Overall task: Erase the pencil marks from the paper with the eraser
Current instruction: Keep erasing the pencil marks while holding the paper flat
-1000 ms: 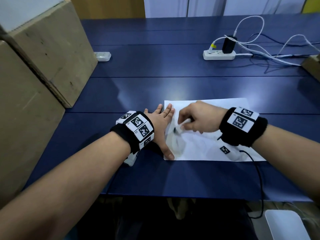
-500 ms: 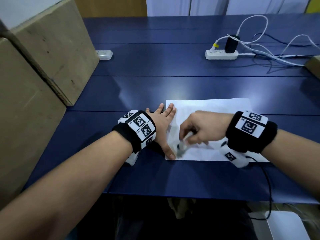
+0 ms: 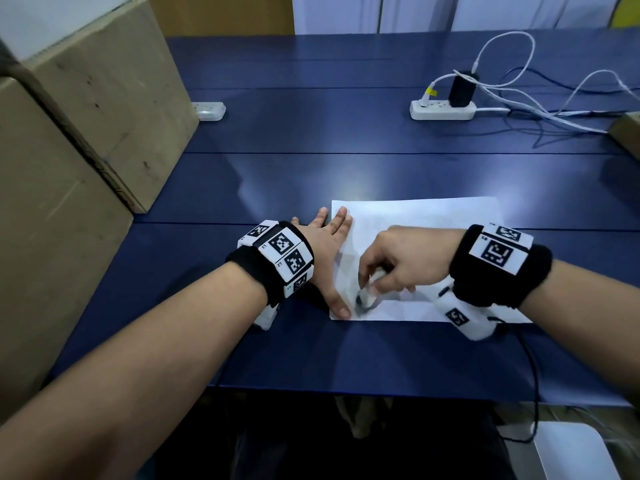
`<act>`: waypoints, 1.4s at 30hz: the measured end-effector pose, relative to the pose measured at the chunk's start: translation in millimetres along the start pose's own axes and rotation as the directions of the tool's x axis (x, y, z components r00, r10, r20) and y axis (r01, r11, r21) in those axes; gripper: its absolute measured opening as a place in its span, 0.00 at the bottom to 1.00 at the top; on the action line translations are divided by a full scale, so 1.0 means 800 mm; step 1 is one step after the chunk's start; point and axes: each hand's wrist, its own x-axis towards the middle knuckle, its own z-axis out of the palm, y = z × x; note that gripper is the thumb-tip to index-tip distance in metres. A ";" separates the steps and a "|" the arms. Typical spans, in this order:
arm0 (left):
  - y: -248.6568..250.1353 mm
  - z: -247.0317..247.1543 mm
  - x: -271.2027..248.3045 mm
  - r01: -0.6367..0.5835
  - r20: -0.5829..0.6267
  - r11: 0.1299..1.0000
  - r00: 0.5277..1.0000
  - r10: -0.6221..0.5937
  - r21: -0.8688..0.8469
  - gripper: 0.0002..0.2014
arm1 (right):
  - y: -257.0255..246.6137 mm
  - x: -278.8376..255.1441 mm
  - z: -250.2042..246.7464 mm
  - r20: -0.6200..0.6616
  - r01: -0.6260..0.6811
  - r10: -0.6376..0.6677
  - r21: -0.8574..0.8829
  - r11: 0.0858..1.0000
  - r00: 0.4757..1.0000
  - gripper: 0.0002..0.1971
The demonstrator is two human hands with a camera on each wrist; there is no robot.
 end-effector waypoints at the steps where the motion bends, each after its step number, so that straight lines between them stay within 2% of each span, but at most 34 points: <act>1: 0.001 0.000 0.000 0.003 0.001 1.000 1.000 -0.003 0.004 0.82 | 0.003 0.003 -0.003 -0.033 -0.018 0.017 -0.017 1.000 0.999 0.08; 5: 0.001 0.000 -0.004 -0.005 -0.019 1.000 1.000 0.005 0.005 0.82 | 0.024 0.016 -0.020 -0.278 -0.137 0.120 -0.042 0.990 0.953 0.07; 7: 0.000 0.000 -0.005 -0.008 -0.028 1.000 1.000 0.008 0.007 0.81 | 0.030 0.016 -0.020 -0.337 -0.146 0.127 -0.033 0.989 0.933 0.06; 9: 0.001 -0.001 -0.005 -0.002 -0.017 1.000 1.000 0.002 0.010 0.81 | 0.024 0.009 -0.015 -0.262 -0.091 0.074 -0.053 0.994 0.962 0.07; 11: 0.002 -0.002 -0.004 0.008 0.002 1.000 1.000 -0.008 0.008 0.81 | 0.012 0.001 -0.007 -0.094 -0.020 0.016 -0.043 0.999 0.995 0.07; 13: 0.003 -0.002 -0.004 0.014 0.010 1.000 1.000 -0.014 0.016 0.81 | 0.006 -0.002 -0.005 -0.026 -0.003 0.002 -0.036 0.999 1.000 0.06; 14: 0.003 -0.002 -0.003 0.015 0.010 1.000 1.000 -0.015 0.015 0.81 | 0.007 0.000 -0.007 -0.046 -0.015 0.013 -0.052 0.999 0.999 0.07; 16: 0.003 -0.001 -0.003 0.011 0.003 1.000 1.000 -0.011 0.012 0.81 | 0.016 0.008 -0.015 -0.167 -0.075 0.060 -0.086 0.993 0.984 0.07; 18: 0.002 -0.001 -0.004 0.004 -0.005 1.000 1.000 -0.004 0.013 0.82 | 0.030 0.016 -0.023 -0.321 -0.156 0.129 -0.061 0.986 0.938 0.05; 20: 0.002 -0.001 -0.003 0.003 -0.002 1.000 1.000 -0.003 0.011 0.82 | 0.038 0.017 -0.025 -0.385 -0.181 0.157 -0.027 0.983 0.909 0.04; 22: 0.002 -0.002 -0.003 0.005 0.001 1.000 1.000 -0.005 0.007 0.82 | 0.034 0.011 -0.021 -0.289 -0.119 0.105 -0.029 0.993 0.951 0.04; 24: 0.002 -0.002 -0.003 0.007 0.007 1.000 1.000 -0.007 0.004 0.82 | 0.019 0.000 -0.011 -0.096 -0.036 0.034 -0.020 0.999 0.995 0.06; 26: 0.002 -0.002 -0.003 0.012 0.014 1.000 1.000 -0.012 0.008 0.82 | 0.011 -0.005 -0.006 0.002 0.002 -0.002 -0.011 1.000 1.000 0.07; 27: 0.003 -0.001 -0.002 0.013 0.016 1.000 1.000 -0.014 0.010 0.82 | 0.011 -0.004 -0.007 -0.013 -0.006 0.005 -0.028 1.000 1.000 0.07; 29: 0.002 -0.001 -0.002 0.010 0.005 1.000 1.000 -0.010 0.012 0.82 | 0.019 0.003 -0.015 -0.132 -0.070 0.061 -0.063 0.996 0.989 0.07; 32: 0.002 -0.001 -0.003 0.005 0.000 1.000 1.000 -0.005 0.004 0.82 | 0.034 0.012 -0.026 -0.357 -0.187 0.157 -0.051 0.981 0.921 0.06; 34: 0.002 -0.001 -0.003 0.004 0.002 1.000 1.000 -0.004 0.003 0.82 | 0.035 0.008 -0.023 -0.411 -0.184 0.138 -0.073 0.980 0.901 0.06; 36: 0.001 -0.001 -0.003 0.004 0.006 1.000 1.000 -0.004 0.007 0.82 | 0.025 0.000 -0.016 -0.319 -0.104 0.062 -0.116 0.988 0.946 0.06; 38: 0.001 -0.001 -0.002 0.008 0.014 1.000 1.000 -0.008 0.010 0.82 | 0.010 -0.010 -0.007 -0.124 -0.017 0.007 -0.079 0.997 0.992 0.06; 39: 0.001 -0.001 -0.002 0.009 0.017 1.000 1.000 -0.009 0.012 0.82 | 0.007 -0.013 -0.005 -0.053 -0.004 0.001 -0.047 0.999 0.999 0.07; 40: 0.002 -0.001 -0.002 0.009 0.018 1.000 1.000 -0.010 0.014 0.82 | 0.007 -0.012 -0.005 -0.028 -0.008 0.007 -0.036 0.999 1.000 0.07; 42: 0.003 -0.002 -0.002 0.007 0.011 1.000 1.000 -0.008 0.015 0.82 | 0.014 -0.004 -0.012 -0.106 -0.055 0.048 -0.070 0.996 0.993 0.06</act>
